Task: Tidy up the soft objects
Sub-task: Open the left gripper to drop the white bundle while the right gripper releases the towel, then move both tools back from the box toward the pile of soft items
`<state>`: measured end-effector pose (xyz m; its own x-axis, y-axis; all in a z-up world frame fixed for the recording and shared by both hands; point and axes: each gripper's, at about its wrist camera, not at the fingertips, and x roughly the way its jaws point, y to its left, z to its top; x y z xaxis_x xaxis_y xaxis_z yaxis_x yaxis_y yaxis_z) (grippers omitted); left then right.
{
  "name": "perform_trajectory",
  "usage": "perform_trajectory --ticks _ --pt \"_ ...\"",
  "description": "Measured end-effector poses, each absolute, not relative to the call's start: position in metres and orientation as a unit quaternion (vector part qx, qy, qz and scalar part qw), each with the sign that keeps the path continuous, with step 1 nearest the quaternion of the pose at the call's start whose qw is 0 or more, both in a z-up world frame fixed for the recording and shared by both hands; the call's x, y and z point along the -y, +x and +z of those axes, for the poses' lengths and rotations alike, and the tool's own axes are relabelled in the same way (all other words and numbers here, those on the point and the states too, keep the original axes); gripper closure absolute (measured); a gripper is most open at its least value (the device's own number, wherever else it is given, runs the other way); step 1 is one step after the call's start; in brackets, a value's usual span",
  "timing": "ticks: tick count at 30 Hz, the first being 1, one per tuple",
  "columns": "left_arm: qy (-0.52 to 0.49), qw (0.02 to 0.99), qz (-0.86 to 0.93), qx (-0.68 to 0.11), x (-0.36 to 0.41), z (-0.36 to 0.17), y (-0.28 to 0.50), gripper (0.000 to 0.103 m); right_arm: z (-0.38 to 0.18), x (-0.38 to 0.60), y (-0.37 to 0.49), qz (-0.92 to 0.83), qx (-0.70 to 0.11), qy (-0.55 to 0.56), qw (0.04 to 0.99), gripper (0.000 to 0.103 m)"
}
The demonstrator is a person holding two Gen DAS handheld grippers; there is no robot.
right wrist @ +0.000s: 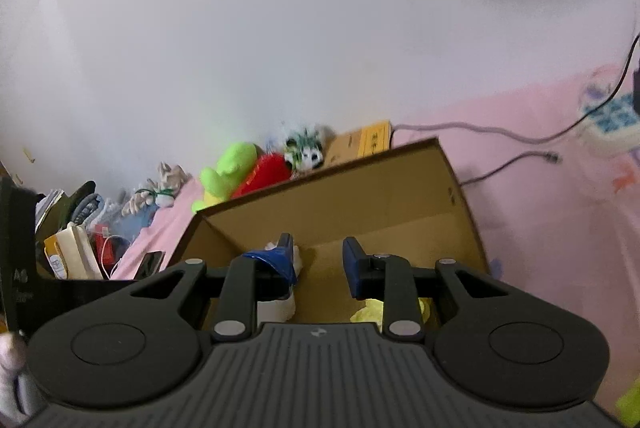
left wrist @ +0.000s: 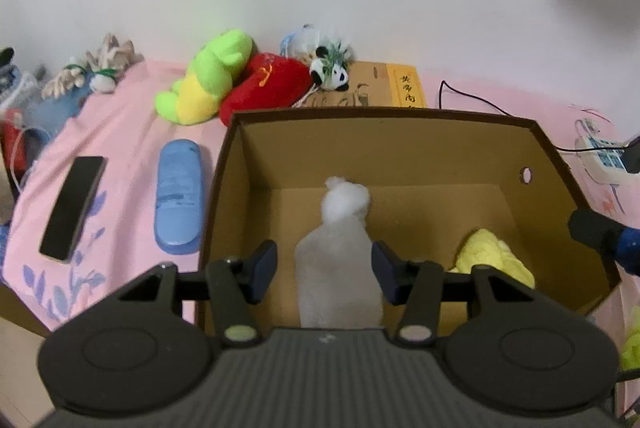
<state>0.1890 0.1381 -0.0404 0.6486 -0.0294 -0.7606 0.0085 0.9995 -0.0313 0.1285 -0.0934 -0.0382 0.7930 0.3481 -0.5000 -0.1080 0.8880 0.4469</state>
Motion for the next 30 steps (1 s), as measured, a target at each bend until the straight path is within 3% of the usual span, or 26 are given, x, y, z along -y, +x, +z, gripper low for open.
perform_trajectory --ticks 30 --pt "0.010 0.908 0.007 -0.418 -0.094 -0.021 0.037 0.046 -0.026 0.136 -0.001 0.152 -0.308 0.199 0.918 0.090"
